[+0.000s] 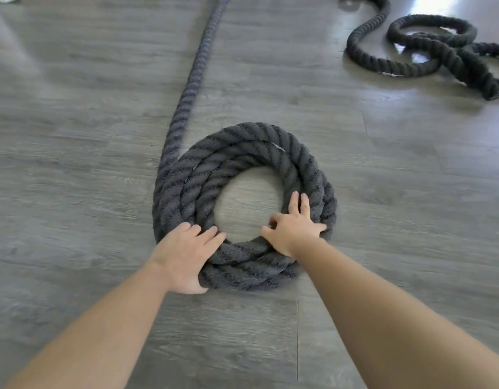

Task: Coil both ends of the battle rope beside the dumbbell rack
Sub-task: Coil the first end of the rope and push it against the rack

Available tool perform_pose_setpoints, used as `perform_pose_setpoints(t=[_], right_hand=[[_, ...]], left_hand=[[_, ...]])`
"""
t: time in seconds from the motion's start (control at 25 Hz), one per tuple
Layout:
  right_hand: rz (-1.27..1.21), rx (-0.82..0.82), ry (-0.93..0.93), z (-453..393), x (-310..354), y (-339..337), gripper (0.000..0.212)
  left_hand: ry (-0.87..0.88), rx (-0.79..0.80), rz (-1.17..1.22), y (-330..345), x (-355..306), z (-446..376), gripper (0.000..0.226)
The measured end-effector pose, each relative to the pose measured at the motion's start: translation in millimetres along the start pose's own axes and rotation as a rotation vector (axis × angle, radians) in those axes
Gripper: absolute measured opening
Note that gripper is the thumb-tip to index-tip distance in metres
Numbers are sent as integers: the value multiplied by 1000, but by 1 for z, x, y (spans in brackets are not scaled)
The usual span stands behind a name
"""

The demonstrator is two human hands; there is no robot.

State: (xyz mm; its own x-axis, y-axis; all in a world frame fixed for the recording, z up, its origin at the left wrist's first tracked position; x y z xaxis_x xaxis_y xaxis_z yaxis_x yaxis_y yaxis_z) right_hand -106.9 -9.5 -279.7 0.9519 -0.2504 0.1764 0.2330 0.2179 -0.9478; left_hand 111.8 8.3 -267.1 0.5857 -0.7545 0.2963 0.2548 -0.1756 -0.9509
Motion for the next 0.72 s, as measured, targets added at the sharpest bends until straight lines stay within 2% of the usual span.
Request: perform_pose_setpoints(t=[0.08, 0.16, 0.28, 0.36, 0.52, 0.64, 0.68, 0.72], right_hand=[[21, -5, -2, -22, -13, -10, 52], [14, -56, 91, -37, -21, -17, 63], [-130, -87, 391, -46, -17, -27, 106], [-211, -68, 503, -56, -12, -32, 123], [-259, -54, 507, -70, -23, -32, 118], [-210, -76, 466, -71, -26, -30, 107], [-189, -77, 467, -72, -25, -29, 105], [-169, -79, 470, -74, -25, -29, 104]], left_hand=[[-26, -15, 9, -4, -6, -25, 111], [-47, -31, 19, -12, -11, -52, 97], [-102, -28, 13, -25, -26, -95, 80], [-148, -22, -5, -29, -35, -125, 81], [-305, -107, 137, -20, -44, -140, 102], [-142, -359, 214, 2, -32, -100, 106], [-151, -367, 220, 12, -16, -85, 110], [-245, -330, 234, 21, 8, -72, 116]])
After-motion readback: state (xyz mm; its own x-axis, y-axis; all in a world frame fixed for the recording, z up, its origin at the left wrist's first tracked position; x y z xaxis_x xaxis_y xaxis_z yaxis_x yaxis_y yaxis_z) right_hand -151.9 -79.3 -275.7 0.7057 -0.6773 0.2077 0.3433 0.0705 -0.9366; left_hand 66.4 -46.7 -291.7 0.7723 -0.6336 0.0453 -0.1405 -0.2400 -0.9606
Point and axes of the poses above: each hand's wrist, its own z-axis away from the middle knuckle, its own y-axis out of the palm, x = y × z, the point moved 5 cm from there along -z, towards the middle knuckle, and after that the axes turned 15 degrees about -x, right-handed, at the moved point
